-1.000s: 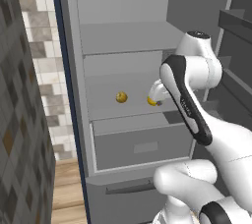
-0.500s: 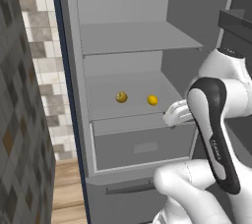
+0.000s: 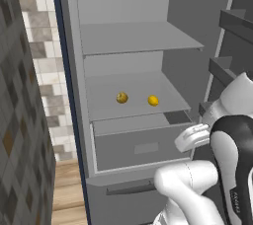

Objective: Place the ketchup and condiment bottle from the counter to the top shelf of the fridge. If the existing items in the fridge are on the top shelf, move them to other shelves.

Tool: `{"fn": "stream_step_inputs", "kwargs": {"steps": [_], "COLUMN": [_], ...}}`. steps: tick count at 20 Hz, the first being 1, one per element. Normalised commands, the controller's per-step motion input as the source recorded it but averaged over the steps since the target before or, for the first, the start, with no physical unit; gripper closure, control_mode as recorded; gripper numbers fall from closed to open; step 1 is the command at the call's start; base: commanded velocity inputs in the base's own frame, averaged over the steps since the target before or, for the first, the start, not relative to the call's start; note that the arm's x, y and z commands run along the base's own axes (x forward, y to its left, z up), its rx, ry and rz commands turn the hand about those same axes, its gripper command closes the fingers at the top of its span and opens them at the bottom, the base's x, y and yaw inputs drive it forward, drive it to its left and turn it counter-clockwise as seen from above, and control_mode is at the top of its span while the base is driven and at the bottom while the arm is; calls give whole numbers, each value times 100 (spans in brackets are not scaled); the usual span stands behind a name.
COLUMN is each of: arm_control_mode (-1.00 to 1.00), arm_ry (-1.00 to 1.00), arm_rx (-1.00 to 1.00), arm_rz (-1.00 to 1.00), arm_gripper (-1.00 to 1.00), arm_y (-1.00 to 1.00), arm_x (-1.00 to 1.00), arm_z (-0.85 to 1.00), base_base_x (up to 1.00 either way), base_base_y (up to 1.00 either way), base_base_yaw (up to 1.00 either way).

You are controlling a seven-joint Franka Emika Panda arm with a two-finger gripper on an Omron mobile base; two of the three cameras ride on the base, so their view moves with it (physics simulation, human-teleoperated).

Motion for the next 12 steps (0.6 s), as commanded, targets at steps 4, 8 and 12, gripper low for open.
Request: {"fn": "stream_step_inputs", "kwargs": {"steps": [4,8,12], "arm_control_mode": [-100,-100,-100], "arm_ry": [-10,-8,0], "arm_rx": [0,0,0], "arm_rz": [-31,-23,0], "arm_gripper": [-100,-100,-100], "arm_y": [6,8,0], "arm_x": [10,13,0], "arm_z": [0,0,0], "base_base_x": [0,0,0], "base_base_y": [0,0,0], "base_base_yaw": [0,0,0]}}
